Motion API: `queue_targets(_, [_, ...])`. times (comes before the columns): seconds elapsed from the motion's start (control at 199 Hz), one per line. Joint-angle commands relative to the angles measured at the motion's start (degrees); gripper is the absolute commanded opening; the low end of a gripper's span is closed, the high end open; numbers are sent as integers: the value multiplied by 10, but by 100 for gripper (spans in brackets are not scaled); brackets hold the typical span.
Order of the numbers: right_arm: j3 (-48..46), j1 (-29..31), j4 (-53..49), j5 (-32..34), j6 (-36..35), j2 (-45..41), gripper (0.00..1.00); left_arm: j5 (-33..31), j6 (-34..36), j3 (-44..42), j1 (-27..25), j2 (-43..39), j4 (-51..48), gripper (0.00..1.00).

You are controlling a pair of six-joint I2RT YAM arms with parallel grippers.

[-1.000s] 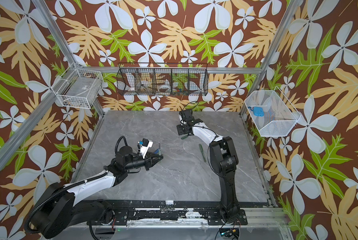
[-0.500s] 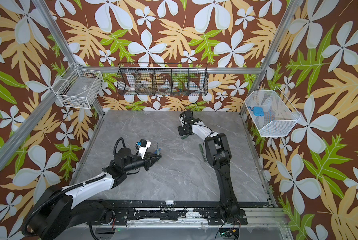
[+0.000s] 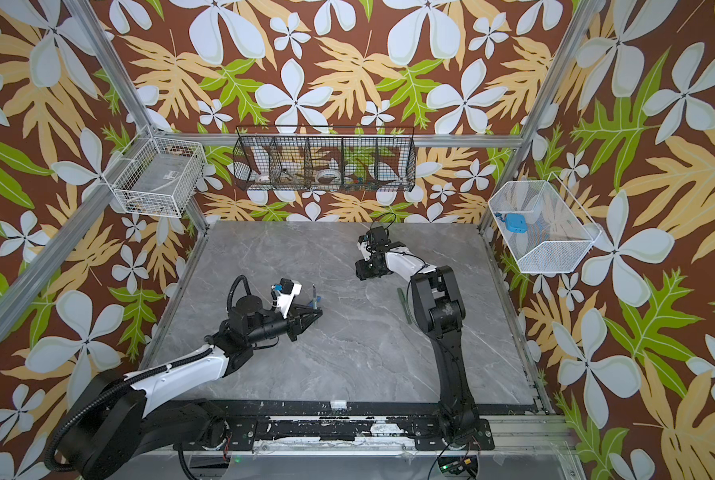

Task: Insert the pens into the pen caps
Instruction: 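Lower the right gripper over the green cap lying on the table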

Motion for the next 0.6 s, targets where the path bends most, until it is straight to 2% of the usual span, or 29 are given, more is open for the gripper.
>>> queue_targets(0.0, [-24,0,-3,-41,-2,-16,59,-5,9,-1,-1,-5,16,0])
queue_targets(0.156, [-75,0,15,-67,8,-44,59,-6,10,-1,-1,-7,15,0])
queue_targets(0.246, [-108,0,35,-106,18,-66,58,-11,12,-1,-1,-7,14,0])
queue_targets(0.487, [-111,0,50,-39,53,-77,59,-11,11,-1,-1,-5,14,0])
queue_targets(0.598, [-86,0,50,-49,51,-52,59,-13,13,-1,-1,-7,12,0])
